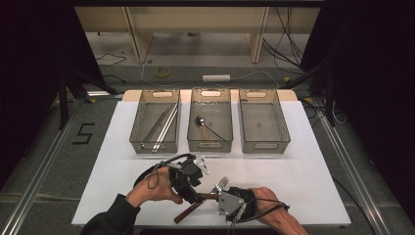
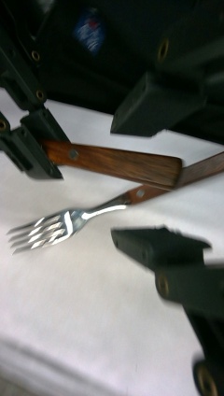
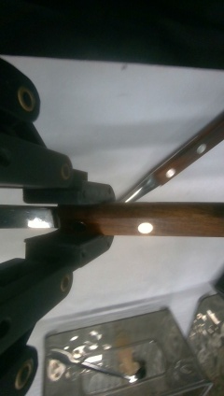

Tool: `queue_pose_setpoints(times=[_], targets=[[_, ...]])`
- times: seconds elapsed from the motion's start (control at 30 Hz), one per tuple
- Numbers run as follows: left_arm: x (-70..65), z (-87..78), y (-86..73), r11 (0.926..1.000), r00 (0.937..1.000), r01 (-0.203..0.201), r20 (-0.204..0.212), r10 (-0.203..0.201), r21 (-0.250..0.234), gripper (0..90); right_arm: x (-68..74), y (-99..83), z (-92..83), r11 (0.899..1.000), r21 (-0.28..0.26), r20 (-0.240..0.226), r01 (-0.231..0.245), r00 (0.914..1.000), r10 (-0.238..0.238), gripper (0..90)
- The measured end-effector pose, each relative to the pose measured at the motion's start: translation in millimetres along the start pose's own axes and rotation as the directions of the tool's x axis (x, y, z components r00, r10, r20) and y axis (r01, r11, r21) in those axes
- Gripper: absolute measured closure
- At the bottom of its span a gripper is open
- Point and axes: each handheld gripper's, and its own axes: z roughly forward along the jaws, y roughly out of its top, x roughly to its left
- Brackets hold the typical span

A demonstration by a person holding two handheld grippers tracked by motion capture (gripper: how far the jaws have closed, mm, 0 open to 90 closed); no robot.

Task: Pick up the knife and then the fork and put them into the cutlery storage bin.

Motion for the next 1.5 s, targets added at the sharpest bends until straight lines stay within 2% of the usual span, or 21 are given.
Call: queue_pose_setpoints(times=[0.07,0.23,0.33,0.37,0.47,0.57,0.67,0.77,0.9,0.93,0.97,1.07,1.1,1.13,1.17,1.2,1.23,1.33,1.4,1.43,1.5], targets=[[2.1,-5.7,-3.3,0.9983,0.9990,0.022,-0.038,-0.024,-0.055,33.4,-3.4,-4.3,-2.9,1.000,0.008,0.014,-0.011,0.9998,0.011,78.0],[6.3,-17.8,-15.9,0.9817,0.9916,0.086,-0.081,-0.101,-0.170,26.8,-15.7,-16.7,-11.0,0.996,0.014,0.052,-0.087,0.9949,0.086,77.9],[7.8,-18.7,-23.4,0.9719,0.9846,0.112,-0.110,-0.136,-0.207,23.9,-30.0,-23.8,-17.1,0.985,-0.012,0.081,-0.173,0.9814,0.174,77.9],[8.3,-18.2,-25.9,0.9686,0.9817,0.119,-0.121,-0.147,-0.218,23.4,-35.2,-26.1,-19.7,0.976,-0.023,0.088,-0.216,0.9721,0.217,77.9],[9.0,-13.5,-33.2,0.9547,0.9737,0.142,-0.137,-0.182,-0.262,21.6,-52.8,-34.3,-27.1,0.954,-0.048,0.109,-0.296,0.9480,0.299,77.9],[9.5,-7.5,-41.6,0.9427,0.9676,0.163,-0.140,-0.210,-0.291,20.4,-72.9,-41.9,-34.2,0.918,-0.078,0.123,-0.390,0.9097,0.397,77.9],[9.9,-4.4,-49.4,0.9278,0.9605,0.182,-0.144,-0.238,-0.326,19.5,-93.8,-47.5,-40.3,0.868,-0.121,0.118,-0.482,0.8609,0.495,77.9],[10.6,-4.5,-54.4,0.9139,0.9539,0.194,-0.149,-0.261,-0.357,18.9,-110.1,-49.2,-43.4,0.835,-0.136,0.120,-0.533,0.8277,0.548,77.9],[10.0,-5.7,-59.1,0.9000,0.9483,0.199,-0.156,-0.277,-0.388,18.3,-129.6,-50.0,-45.9,0.794,-0.164,0.107,-0.586,0.7895,0.604,77.9],[9.6,-5.9,-60.1,0.8971,0.9463,0.198,-0.162,-0.280,-0.395,17.9,-134.3,-50.5,-46.4,0.786,-0.169,0.103,-0.594,0.7829,0.614,77.9],[9.4,-5.8,-61.0,0.8936,0.9451,0.199,-0.162,-0.284,-0.402,17.6,-138.4,-50.6,-46.6,0.774,-0.177,0.099,-0.608,0.7713,0.629,77.9],[9.0,-4.8,-63.8,0.8936,0.9441,0.196,-0.169,-0.283,-0.404,17.2,-151.2,-51.3,-46.7,0.751,-0.187,0.100,-0.633,0.7484,0.656,77.9],[8.7,-3.7,-64.4,0.8932,0.9432,0.203,-0.165,-0.288,-0.401,17.0,-155.4,-51.4,-46.4,0.747,-0.194,0.099,-0.636,0.7453,0.659,77.9],[8.5,-2.5,-65.1,0.8956,0.9431,0.201,-0.169,-0.286,-0.397,16.8,-159.3,-51.1,-46.3,0.736,-0.199,0.096,-0.647,0.7346,0.672,77.9],[7.9,-1.4,-65.6,0.8954,0.9414,0.203,-0.172,-0.290,-0.396,16.5,-163.5,-51.1,-46.0,0.731,-0.200,0.096,-0.653,0.7293,0.677,77.9],[7.8,-1.0,-66.0,0.9012,0.9427,0.197,-0.178,-0.282,-0.386,16.5,-167.6,-50.9,-45.5,0.728,-0.198,0.100,-0.656,0.7258,0.681,77.9],[7.3,-0.4,-66.2,0.9014,0.9427,0.197,-0.178,-0.282,-0.386,16.5,-171.5,-50.9,-44.7,0.722,-0.202,0.100,-0.661,0.7195,0.687,77.9],[5.5,-0.9,-66.8,0.8972,0.9413,0.195,-0.181,-0.285,-0.396,16.3,-182.1,-50.7,-42.1,0.708,-0.205,0.105,-0.676,0.7038,0.703,77.9],[4.3,-1.1,-67.4,0.8925,0.9400,0.196,-0.182,-0.289,-0.406,16.2,-188.1,-51.0,-40.6,0.692,-0.212,0.102,-0.690,0.6890,0.718,77.9],[4.1,-1.6,-68.0,0.8951,0.9412,0.192,-0.183,-0.284,-0.403,16.2,-191.1,-51.1,-39.8,0.689,-0.211,0.105,-0.693,0.6850,0.721,77.9],[3.4,-0.9,-68.9,0.8947,0.9407,0.191,-0.185,-0.284,-0.404,16.0,-196.5,-51.3,-38.3,0.678,-0.215,0.106,-0.703,0.6734,0.732,77.9]])
